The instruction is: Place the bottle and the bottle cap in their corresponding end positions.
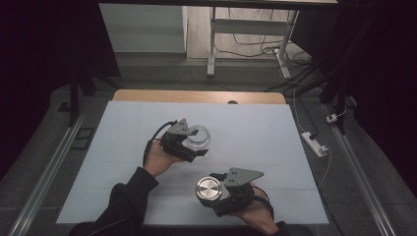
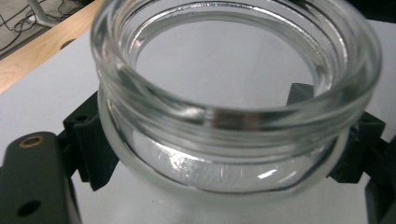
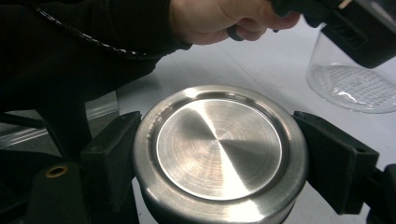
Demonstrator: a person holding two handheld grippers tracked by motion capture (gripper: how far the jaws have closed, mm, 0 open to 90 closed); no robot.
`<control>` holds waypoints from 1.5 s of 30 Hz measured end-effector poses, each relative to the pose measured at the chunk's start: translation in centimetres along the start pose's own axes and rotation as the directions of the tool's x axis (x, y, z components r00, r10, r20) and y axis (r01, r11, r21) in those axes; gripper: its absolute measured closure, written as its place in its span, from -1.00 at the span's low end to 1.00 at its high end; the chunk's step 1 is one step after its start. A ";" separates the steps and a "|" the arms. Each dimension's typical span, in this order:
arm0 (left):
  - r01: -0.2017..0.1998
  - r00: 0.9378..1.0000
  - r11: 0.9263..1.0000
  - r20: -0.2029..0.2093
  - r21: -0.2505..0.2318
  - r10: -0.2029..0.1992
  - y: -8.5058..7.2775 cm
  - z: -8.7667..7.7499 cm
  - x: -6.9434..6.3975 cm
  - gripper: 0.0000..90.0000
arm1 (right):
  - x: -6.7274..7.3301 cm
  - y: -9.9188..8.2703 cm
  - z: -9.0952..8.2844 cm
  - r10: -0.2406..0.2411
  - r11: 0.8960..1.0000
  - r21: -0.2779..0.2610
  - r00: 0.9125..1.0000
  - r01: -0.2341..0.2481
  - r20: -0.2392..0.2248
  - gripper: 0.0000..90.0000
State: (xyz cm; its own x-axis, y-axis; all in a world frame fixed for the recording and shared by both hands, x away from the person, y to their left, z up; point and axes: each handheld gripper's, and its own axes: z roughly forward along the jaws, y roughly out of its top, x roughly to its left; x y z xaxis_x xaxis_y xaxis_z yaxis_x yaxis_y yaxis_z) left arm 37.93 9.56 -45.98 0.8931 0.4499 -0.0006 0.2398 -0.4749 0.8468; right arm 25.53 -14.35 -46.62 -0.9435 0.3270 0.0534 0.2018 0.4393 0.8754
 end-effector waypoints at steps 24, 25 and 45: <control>0.001 1.000 1.000 -0.029 0.018 0.000 -0.4 3.6 3.2 -0.66 | -1.4 -1.7 3.6 -0.007 1.000 0.029 1.000 0.007 0.020 -0.59; 0.001 1.000 1.000 -0.029 0.019 -0.001 -0.5 3.8 3.3 -0.66 | -1.5 -1.8 3.8 -0.007 0.999 0.032 1.000 0.007 0.020 -0.59; 0.027 0.998 0.998 -0.063 0.050 -0.024 -2.4 5.0 4.6 -0.66 | -2.6 -3.6 7.4 0.015 0.995 0.098 0.999 -0.020 0.049 -0.59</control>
State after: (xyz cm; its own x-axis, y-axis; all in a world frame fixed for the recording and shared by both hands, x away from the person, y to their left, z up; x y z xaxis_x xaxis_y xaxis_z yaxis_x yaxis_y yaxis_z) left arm 43.41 9.02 -50.71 0.8613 0.5079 0.0128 0.2824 -0.4996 0.8190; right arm 29.23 -10.62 -53.41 -0.9264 0.3740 0.0434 0.2455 0.5124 0.8229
